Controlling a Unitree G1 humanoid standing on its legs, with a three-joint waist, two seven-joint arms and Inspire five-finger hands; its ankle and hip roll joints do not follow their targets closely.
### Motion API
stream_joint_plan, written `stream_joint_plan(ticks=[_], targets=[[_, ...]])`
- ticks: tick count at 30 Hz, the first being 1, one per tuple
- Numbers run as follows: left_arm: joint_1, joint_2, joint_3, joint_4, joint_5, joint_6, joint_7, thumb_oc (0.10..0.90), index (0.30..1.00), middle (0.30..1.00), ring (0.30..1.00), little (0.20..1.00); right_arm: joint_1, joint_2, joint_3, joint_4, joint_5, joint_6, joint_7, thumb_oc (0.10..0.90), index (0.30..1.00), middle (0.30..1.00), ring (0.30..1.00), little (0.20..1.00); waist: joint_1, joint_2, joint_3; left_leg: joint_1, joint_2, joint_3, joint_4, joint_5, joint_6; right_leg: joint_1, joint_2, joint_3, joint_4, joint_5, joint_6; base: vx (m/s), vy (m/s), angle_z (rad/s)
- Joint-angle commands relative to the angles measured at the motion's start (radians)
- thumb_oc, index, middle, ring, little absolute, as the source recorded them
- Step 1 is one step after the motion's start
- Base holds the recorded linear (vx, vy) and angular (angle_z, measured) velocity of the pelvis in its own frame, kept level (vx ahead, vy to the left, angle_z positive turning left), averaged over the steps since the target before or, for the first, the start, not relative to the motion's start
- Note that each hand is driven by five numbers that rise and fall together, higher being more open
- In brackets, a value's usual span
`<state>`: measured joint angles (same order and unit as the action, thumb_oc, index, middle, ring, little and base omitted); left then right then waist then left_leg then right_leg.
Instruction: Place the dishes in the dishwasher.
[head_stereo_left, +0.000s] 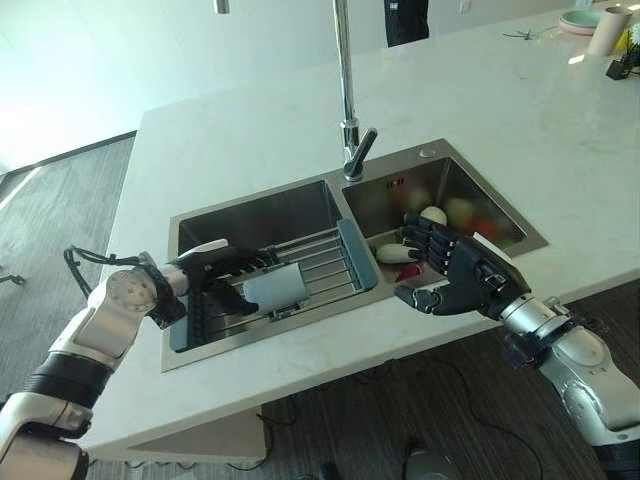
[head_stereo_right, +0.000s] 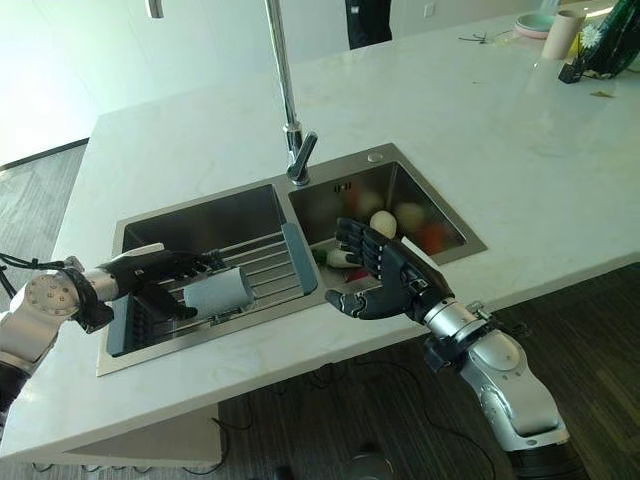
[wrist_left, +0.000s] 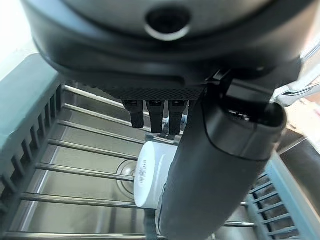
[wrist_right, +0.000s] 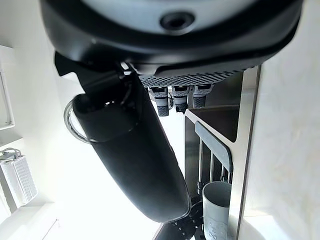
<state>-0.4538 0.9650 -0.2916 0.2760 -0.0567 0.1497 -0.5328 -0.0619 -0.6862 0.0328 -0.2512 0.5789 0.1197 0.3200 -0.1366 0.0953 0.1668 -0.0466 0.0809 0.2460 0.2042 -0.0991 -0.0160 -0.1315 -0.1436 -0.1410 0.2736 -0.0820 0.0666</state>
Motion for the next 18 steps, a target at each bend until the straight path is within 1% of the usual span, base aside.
stream_joint_plan(ticks=[1, 18], targets=[[-0.157, 0.013, 0.030, 0.010, 0.033, -0.059, 0.065, 0.800, 0.900, 0.900, 0.900, 0.900, -0.127, -0.021, -0.028, -0.071, 0.025, -0.097, 0.008, 0.800, 0.900, 0.900, 0.900, 0.900, 0.002, 0.002, -0.050, 0.014, 0.061, 0.003, 0.096, -0.146, -0.059, 0.041, -0.031, -0.021, 0.026, -0.111, 0.095, 0.00, 0.000, 0.00], [-0.183, -0.018, 0.003, 0.049, 0.077, -0.054, 0.054, 0.800, 0.900, 0.900, 0.900, 0.900, -0.128, 0.000, -0.020, -0.060, 0.011, -0.107, 0.025, 0.800, 0.900, 0.900, 0.900, 0.900, -0.010, -0.001, -0.049, 0.019, 0.064, 0.014, 0.096, -0.149, -0.057, 0.040, -0.026, -0.015, 0.026, -0.112, 0.093, 0.00, -0.001, -0.01]])
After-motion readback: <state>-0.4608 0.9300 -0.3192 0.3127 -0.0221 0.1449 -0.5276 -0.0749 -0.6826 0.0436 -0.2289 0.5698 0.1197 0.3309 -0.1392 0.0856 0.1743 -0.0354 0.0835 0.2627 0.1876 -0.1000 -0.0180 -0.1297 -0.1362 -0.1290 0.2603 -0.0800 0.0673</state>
